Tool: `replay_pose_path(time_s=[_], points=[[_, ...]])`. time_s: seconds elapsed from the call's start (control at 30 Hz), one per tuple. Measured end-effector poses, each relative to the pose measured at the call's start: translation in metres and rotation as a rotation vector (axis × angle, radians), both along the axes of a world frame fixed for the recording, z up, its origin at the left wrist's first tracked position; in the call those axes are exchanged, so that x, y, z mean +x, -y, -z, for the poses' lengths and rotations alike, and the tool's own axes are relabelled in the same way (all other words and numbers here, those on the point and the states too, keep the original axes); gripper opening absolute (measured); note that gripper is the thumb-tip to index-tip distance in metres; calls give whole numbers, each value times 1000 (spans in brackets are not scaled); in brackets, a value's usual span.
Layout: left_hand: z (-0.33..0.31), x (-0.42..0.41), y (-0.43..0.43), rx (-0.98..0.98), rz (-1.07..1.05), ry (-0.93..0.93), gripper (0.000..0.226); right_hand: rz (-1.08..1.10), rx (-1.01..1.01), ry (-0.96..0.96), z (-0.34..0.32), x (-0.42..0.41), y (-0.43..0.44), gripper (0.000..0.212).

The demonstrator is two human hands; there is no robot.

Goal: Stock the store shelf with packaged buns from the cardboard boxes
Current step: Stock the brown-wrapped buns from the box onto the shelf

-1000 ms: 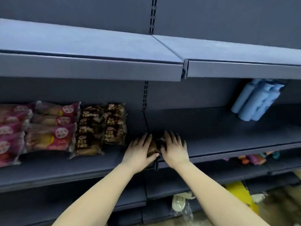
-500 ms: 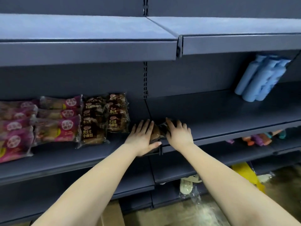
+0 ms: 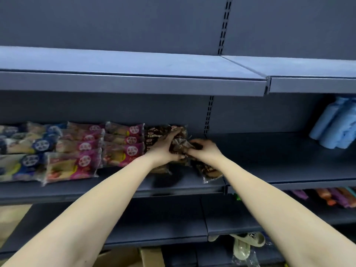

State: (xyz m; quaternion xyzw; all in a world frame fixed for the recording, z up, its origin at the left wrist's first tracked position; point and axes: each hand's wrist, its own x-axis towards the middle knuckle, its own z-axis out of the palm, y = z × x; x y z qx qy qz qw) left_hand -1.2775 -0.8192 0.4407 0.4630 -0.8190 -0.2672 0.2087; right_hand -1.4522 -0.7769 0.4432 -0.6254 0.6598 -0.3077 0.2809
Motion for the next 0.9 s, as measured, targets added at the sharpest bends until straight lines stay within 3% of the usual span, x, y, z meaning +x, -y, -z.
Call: replay_pose_path(time_s=[0.1,0.27,0.37,0.47,0.57,0.63,0.7,0.77,0.83,0.9], points=[[6,24,-4,31,-48,-52,66,-48,11,78,-1,28,4,42],[13,59,-15,234,-110,-323,33,-114,-21,99,0,54,3,34],[15,71,-17,376,-223,-559,31,-122,-34,63,1,62,1,35],[18,79,-14,388,-338,-714,32,-161,12,-2,5,65,1,39],[22,83,-9,360,-455,-813,41,-225,66,-72,9,71,-4,26],[25,82,-9,303,-502,-787,45,-261,81,-102,11,78,-9,19],[26,79,-12,247,-475,-716,45,-245,3,-235,13,84,-14,30],[29,79,-14,194,-389,-534,48,-128,-195,-451,7,87,-19,44],[28,79,-15,148,-245,-270,59,-49,-421,-594,-2,86,-23,34],[26,75,-21,132,-111,-146,75,-156,-426,-653,-8,80,-24,26]])
